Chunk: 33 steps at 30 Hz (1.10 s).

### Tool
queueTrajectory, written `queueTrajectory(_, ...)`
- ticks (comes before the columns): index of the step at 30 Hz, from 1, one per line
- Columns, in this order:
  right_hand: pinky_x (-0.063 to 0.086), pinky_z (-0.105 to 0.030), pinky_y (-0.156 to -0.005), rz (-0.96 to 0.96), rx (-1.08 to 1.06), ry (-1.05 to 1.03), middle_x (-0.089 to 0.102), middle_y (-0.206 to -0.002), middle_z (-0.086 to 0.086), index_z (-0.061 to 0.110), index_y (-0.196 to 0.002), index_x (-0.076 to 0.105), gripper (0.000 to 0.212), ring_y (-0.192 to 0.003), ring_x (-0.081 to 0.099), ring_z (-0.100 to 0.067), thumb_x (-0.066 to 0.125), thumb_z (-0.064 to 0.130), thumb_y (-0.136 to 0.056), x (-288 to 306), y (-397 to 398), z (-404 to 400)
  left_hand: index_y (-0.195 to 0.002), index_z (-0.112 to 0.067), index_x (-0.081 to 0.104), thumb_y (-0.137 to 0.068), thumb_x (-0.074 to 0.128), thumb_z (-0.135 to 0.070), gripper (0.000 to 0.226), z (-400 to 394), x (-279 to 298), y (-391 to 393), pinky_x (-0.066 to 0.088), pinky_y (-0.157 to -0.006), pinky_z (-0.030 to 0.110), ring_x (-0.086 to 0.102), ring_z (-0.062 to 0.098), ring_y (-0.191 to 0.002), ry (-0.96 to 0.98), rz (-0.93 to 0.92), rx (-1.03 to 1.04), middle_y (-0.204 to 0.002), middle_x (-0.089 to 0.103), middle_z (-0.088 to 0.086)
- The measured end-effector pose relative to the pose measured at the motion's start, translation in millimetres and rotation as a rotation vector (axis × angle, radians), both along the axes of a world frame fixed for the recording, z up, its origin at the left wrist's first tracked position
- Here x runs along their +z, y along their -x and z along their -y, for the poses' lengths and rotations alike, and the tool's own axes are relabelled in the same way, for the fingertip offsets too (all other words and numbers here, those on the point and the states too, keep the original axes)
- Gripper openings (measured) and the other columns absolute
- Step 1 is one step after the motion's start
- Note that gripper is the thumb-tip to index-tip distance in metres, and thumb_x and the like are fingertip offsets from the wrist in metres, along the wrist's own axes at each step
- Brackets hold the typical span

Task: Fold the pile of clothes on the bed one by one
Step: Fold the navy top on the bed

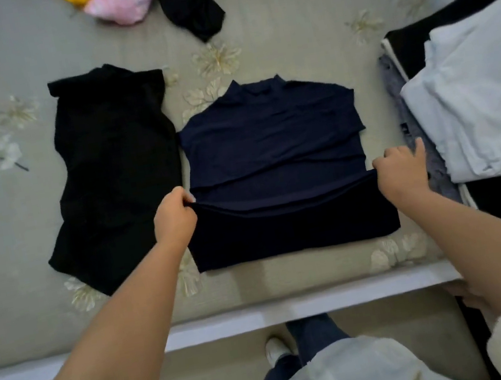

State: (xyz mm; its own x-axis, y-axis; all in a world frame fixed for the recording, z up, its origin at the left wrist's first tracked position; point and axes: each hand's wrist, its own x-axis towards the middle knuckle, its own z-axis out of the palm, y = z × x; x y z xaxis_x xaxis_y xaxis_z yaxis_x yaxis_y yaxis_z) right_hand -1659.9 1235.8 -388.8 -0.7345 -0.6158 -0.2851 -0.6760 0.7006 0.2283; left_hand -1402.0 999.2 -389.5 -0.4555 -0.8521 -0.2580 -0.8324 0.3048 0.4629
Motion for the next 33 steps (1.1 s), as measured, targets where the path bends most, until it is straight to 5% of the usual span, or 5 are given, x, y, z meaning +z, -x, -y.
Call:
queueTrajectory(6, 0.045, -0.06, -0.077, 0.002, 0.126, 0.433, 0.053, -0.048, -0.026, -0.008, -0.055, 0.056, 0.019, -0.043, 0.053, -0.038, 0.038, -0.013, -0.054, 1.4, 78.8, 68.4, -0.106, -0.001, 0.063, -0.089, 0.043, 0.002, 0.026, 77.1, -4.5, 54.4, 0.039, -0.086, 0.03, 0.054, 0.031, -0.104, 0.051, -0.08, 0.021, -0.11, 0.062, 0.018)
queueTrajectory(12, 0.015, -0.039, -0.098, 0.043, 0.031, 0.183, 0.058, -0.094, -0.017, 0.0, -0.091, 0.06, 0.022, -0.093, 0.051, -0.031, 0.05, -0.009, -0.075, -21.2, 146.3, 136.8, -0.11, -0.005, 0.057, -0.09, 0.04, -0.003, 0.026, 132.4, -21.7, 107.8, 0.04, -0.07, 0.034, 0.055, 0.03, -0.096, 0.102, 0.175, 0.121, -0.107, 0.059, 0.014)
queueTrajectory(18, 0.016, -0.034, -0.078, -0.006, 0.008, 0.044, 0.058, -0.094, -0.01, 0.008, -0.087, 0.059, 0.019, -0.093, 0.048, -0.026, 0.044, -0.001, -0.081, -38.9, 180.2, 186.2, -0.093, 0.0, 0.056, -0.086, 0.037, -0.001, 0.02, 184.0, -46.2, 162.1, 0.036, -0.063, 0.034, 0.054, 0.031, -0.086, 0.113, 0.349, 0.053, -0.095, 0.059, 0.016)
queueTrajectory(25, 0.016, -0.035, -0.08, -0.007, -0.044, -0.103, 0.059, -0.091, -0.002, 0.014, -0.088, 0.061, 0.019, -0.095, 0.048, -0.022, 0.046, 0.004, -0.08, -80.7, 231.7, 235.2, -0.089, 0.0, 0.061, -0.088, 0.038, -0.005, 0.023, 248.6, -106.0, 204.1, 0.038, -0.063, 0.03, 0.058, 0.032, -0.085, 0.042, 0.438, 0.046, -0.094, 0.063, 0.017)
queueTrajectory(33, -0.001, -0.056, -0.108, -0.023, -0.121, -0.009, 0.059, -0.101, -0.012, 0.007, -0.097, 0.06, 0.023, -0.111, 0.042, -0.029, 0.048, -0.004, -0.081, -155.0, 231.3, 264.9, -0.097, -0.004, 0.058, -0.084, 0.044, -0.009, 0.02, 266.0, -165.2, 224.2, 0.038, -0.074, 0.033, 0.055, 0.032, -0.095, 0.107, 0.499, -0.021, -0.101, 0.062, 0.016)
